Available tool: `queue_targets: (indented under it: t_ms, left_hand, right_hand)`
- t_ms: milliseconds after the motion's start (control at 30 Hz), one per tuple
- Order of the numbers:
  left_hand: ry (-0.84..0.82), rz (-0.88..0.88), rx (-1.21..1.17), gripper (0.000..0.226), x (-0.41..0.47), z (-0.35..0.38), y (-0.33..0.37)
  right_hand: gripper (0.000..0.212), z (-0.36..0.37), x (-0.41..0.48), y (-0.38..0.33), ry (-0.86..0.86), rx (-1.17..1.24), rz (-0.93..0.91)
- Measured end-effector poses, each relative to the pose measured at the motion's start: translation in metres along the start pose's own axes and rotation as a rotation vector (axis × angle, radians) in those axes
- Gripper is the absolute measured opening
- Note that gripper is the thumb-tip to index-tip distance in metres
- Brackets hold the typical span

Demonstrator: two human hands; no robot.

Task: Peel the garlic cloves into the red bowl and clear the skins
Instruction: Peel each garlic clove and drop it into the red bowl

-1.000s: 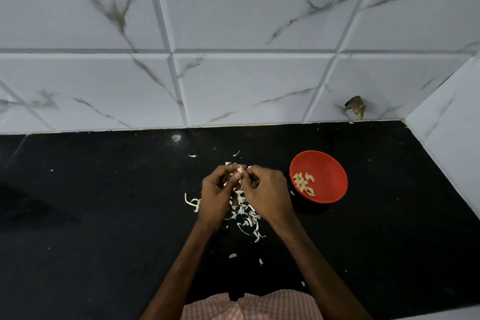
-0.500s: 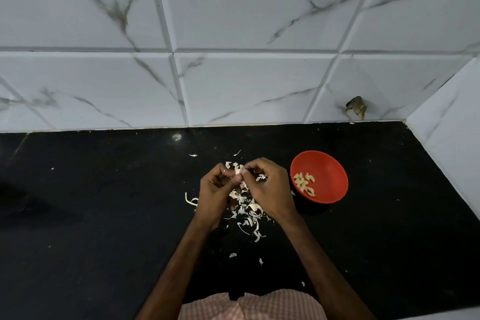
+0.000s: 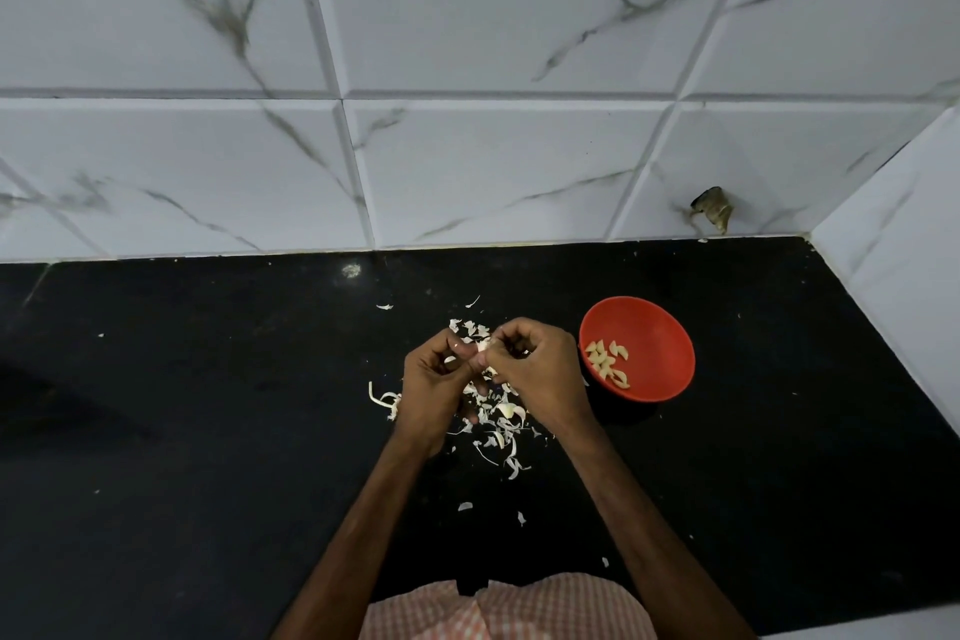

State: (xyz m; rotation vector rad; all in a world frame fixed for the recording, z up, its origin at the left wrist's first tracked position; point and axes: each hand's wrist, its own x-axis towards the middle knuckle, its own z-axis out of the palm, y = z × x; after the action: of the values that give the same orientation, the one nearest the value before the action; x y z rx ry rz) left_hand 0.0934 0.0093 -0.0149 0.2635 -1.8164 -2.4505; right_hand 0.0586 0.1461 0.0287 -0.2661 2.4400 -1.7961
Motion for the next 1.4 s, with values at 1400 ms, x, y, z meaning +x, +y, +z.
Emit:
queue_targets:
  t_ms: [1400]
  left_hand:
    - [0.009, -0.135, -0.25, 0.011, -0.0019, 0.0045, 0.0088]
  right_hand:
    - [0.007, -0.0002, 0.004, 0.0046, -0.028, -0.085, -0.086]
